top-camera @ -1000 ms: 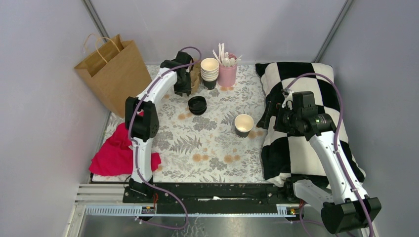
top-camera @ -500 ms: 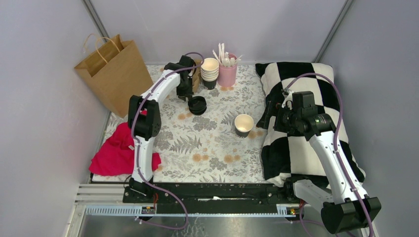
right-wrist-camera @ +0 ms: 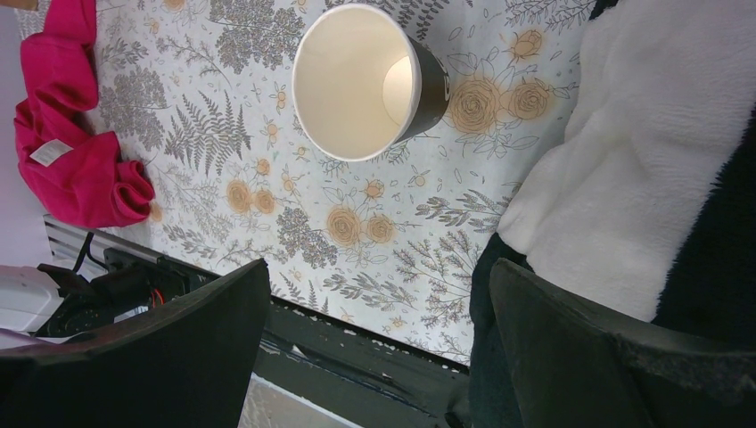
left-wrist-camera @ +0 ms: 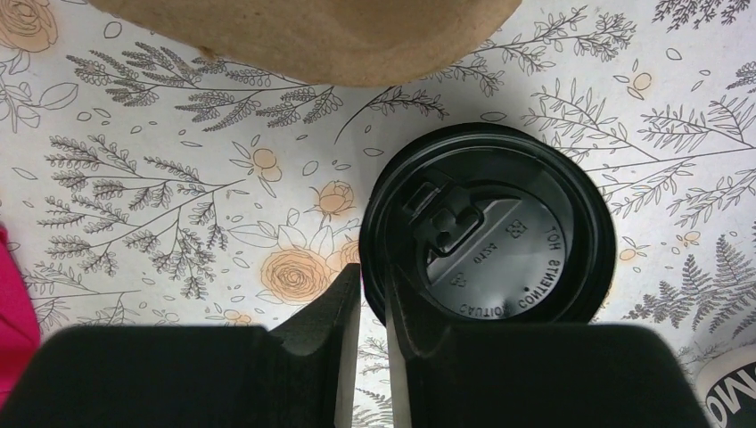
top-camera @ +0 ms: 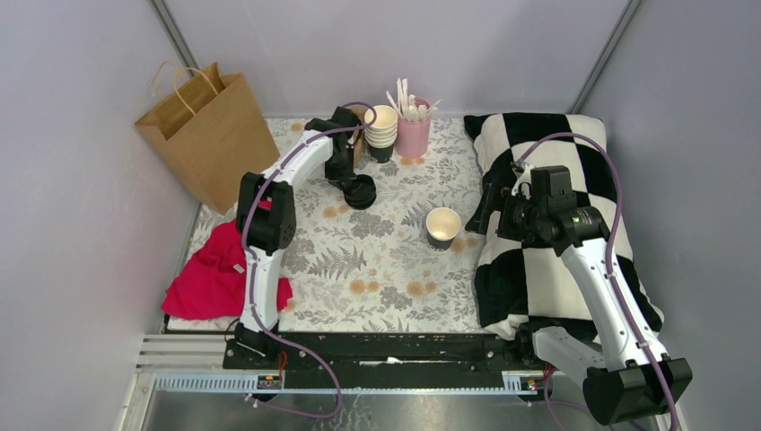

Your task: Pack the takeout coffee

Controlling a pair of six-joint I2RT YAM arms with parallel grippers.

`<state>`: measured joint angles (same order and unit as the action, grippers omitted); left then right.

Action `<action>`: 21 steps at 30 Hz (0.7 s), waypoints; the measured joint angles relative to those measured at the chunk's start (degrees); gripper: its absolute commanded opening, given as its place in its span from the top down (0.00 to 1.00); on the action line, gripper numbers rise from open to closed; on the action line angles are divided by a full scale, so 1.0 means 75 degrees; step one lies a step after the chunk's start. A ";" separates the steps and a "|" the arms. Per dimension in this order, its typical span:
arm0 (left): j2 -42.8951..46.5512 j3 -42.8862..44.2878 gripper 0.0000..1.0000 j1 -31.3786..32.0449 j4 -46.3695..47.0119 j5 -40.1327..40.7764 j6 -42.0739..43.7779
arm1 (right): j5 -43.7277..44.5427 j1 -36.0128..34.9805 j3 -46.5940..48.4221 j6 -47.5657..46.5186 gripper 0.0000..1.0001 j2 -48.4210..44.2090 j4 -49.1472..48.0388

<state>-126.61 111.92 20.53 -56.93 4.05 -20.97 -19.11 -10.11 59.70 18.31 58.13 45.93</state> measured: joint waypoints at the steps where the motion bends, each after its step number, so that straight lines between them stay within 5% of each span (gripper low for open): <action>1: -0.0020 0.0000 0.82 0.0009 -0.0003 0.0000 0.0003 | 0.0000 0.0000 0.0000 0.0000 0.00 0.0000 0.0000; 21: -0.0102 0.0050 1.00 0.0026 -0.0082 0.0029 0.0029 | -0.0006 0.0000 -0.0003 0.0000 0.00 0.0000 -0.0003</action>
<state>-127.37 112.29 20.73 -57.54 4.27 -20.75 -19.16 -10.11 59.68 18.31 58.13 45.91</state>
